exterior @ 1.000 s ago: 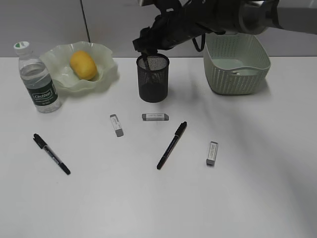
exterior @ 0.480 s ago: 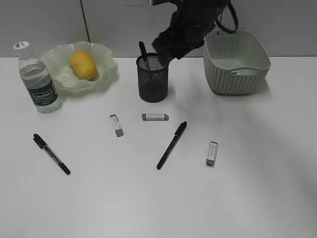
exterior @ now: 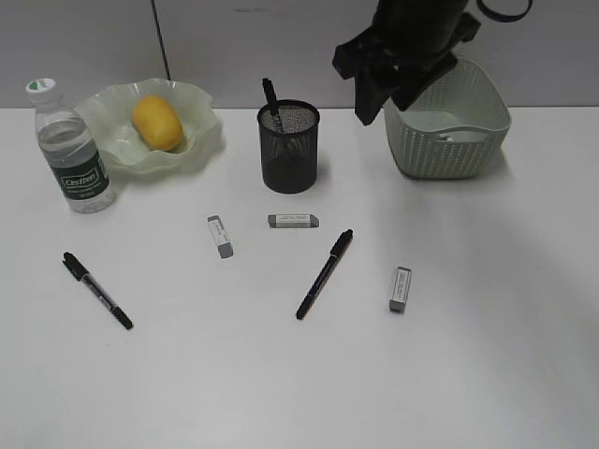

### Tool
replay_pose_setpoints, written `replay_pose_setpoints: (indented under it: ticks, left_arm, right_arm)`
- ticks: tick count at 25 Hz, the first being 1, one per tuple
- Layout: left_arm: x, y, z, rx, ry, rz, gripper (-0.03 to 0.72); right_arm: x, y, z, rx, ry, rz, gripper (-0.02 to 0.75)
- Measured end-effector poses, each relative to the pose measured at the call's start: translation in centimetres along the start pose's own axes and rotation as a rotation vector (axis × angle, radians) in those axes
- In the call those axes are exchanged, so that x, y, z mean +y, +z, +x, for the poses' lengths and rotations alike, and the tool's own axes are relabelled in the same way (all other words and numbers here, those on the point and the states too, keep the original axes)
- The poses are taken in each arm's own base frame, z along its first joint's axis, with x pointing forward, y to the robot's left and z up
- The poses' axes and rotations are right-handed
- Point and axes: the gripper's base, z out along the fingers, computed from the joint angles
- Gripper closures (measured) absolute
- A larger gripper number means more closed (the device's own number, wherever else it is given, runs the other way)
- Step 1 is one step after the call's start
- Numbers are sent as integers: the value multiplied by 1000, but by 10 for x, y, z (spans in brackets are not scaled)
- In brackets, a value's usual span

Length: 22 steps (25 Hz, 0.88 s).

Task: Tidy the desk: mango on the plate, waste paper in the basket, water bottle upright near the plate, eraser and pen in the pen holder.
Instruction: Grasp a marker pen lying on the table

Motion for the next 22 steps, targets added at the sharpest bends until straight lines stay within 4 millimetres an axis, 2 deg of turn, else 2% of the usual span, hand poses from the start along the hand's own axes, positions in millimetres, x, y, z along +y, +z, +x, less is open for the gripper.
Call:
replay_pose_setpoints:
  ticks: [3,7,14,22]
  left_arm:
    - [0,0,0,0,0,0,252]
    - [0,0,0,0,0,0,252]
    - [0,0,0,0,0,1,252]
    - [0,0,0,0,0,1,252]
  right_arm:
    - [-1,-19,12,-9,11,27,283]
    - [-1,-40,42,14,12,62,237]
    - [-10,-61,127,86,78,67,224]
    - [-1,-83,222,-18,117,90,222]
